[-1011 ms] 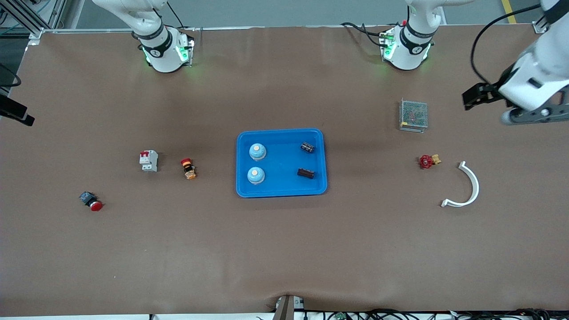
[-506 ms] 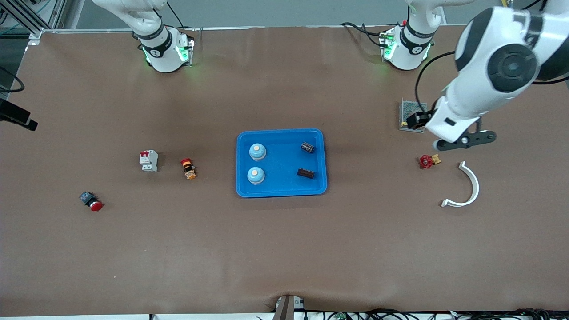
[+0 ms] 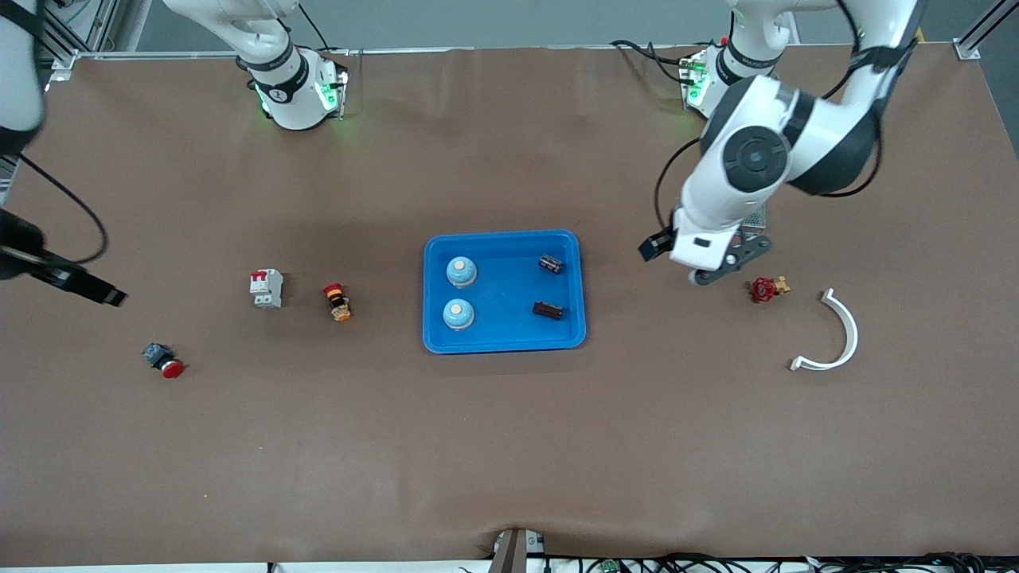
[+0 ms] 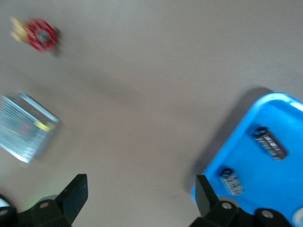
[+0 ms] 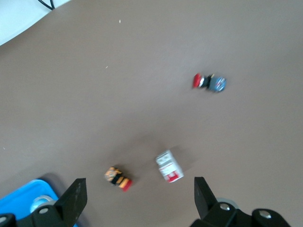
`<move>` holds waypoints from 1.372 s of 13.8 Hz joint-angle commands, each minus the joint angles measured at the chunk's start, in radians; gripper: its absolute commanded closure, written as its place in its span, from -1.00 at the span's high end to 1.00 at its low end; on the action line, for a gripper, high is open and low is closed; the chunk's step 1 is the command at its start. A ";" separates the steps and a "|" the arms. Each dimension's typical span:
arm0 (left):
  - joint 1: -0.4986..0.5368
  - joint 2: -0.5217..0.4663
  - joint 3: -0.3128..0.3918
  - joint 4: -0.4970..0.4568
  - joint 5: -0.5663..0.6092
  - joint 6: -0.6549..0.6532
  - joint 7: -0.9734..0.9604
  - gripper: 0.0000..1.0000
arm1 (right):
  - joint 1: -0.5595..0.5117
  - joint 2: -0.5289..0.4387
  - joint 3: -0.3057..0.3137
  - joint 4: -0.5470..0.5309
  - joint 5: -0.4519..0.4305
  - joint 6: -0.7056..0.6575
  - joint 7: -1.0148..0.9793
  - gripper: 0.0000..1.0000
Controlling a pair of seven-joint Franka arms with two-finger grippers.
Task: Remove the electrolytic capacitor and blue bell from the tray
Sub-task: 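Move the left gripper and the right gripper toward the blue tray, then grasp a brown capacitor with the left gripper while the right gripper reaches a bell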
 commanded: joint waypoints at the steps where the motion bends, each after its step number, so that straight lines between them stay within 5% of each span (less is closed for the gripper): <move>1: -0.040 0.096 -0.018 0.015 -0.009 0.113 -0.183 1.00 | 0.133 0.023 -0.002 -0.065 -0.019 0.076 0.331 1.00; 5: -0.135 0.216 -0.013 0.021 0.006 0.289 -0.424 0.80 | 0.276 0.173 -0.002 -0.067 -0.025 0.243 0.862 1.00; 11: -0.195 0.333 -0.010 0.048 0.081 0.374 -0.611 0.43 | 0.380 0.345 -0.002 -0.088 0.000 0.451 1.199 1.00; 19: -0.273 0.480 -0.009 0.121 0.262 0.408 -0.883 0.13 | 0.523 0.446 0.000 -0.093 0.021 0.580 1.426 1.00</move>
